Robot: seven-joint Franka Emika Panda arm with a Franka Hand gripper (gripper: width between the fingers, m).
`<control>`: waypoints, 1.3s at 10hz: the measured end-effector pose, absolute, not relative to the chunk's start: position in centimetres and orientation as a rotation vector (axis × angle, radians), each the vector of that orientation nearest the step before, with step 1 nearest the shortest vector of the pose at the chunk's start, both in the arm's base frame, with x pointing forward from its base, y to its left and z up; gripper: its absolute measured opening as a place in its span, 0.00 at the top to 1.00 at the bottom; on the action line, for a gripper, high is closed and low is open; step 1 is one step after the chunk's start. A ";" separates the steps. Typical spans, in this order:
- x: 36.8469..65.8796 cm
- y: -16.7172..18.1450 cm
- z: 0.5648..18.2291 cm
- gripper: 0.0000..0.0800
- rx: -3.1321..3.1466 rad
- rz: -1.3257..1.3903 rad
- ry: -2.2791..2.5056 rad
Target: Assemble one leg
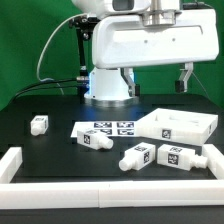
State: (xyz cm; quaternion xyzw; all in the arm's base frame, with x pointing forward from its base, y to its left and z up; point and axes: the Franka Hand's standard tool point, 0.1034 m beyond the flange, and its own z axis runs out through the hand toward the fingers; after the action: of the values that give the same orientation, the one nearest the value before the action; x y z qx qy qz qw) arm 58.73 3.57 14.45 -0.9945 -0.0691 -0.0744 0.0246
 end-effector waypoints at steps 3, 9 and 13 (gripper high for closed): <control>57.7 2.3 12.1 0.19 -2.995 -0.154 0.384; 57.5 2.1 9.5 0.19 -2.900 -0.140 0.688; 56.5 0.1 4.8 0.19 -2.876 0.043 0.807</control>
Offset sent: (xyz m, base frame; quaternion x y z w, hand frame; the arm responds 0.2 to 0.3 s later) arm 0.0015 -0.0149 -0.0357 0.0079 -0.0235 0.2771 0.9605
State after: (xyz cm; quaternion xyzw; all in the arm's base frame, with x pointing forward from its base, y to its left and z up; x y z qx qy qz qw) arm 56.54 0.15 4.77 -0.9598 0.2694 0.0142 0.0772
